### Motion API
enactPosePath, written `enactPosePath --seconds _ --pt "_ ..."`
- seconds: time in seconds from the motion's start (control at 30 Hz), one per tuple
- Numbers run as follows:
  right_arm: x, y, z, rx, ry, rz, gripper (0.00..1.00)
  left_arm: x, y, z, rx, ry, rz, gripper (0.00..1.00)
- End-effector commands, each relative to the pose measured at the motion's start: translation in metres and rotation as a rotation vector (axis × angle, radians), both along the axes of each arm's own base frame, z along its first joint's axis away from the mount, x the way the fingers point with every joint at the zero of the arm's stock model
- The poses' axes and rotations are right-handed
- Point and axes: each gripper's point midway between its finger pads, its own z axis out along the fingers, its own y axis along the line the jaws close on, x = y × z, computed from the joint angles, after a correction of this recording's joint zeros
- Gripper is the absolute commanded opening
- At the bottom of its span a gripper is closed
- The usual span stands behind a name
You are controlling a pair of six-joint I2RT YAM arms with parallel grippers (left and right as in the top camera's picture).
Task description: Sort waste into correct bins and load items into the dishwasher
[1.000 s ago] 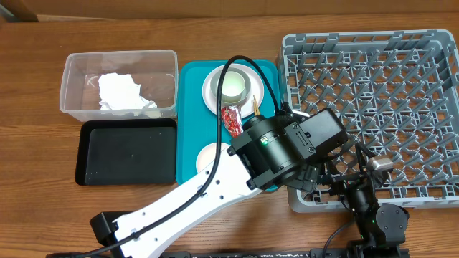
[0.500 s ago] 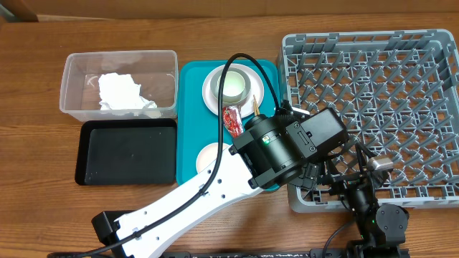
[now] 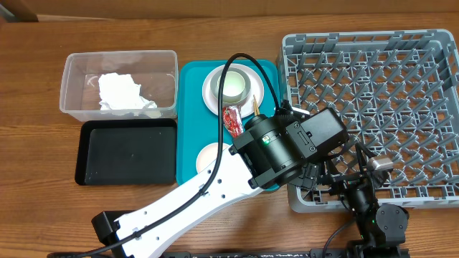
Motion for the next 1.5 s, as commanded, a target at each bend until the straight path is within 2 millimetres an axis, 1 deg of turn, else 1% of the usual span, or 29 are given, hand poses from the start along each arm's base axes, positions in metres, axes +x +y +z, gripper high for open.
enactPosePath --seconds 0.0,1.07,1.17,1.37,1.47 --pt "0.0 -0.003 -0.001 0.0 -0.006 -0.013 1.0 0.005 0.0 -0.004 0.013 -0.01 0.028 1.0" --pt "0.0 -0.003 -0.001 0.0 -0.006 -0.013 1.0 0.005 0.0 -0.004 0.012 -0.009 0.03 1.0" --pt "0.0 -0.003 -0.001 0.0 -0.006 -0.013 1.0 -0.009 -0.01 -0.006 -0.047 0.078 0.039 1.0" --pt "0.0 -0.003 -0.001 0.0 -0.006 -0.013 1.0 -0.038 -0.027 -0.005 -0.137 0.246 -0.013 1.0" --pt "0.0 -0.003 -0.001 0.0 -0.006 -0.013 1.0 -0.038 -0.028 -0.005 -0.142 0.246 -0.015 1.0"
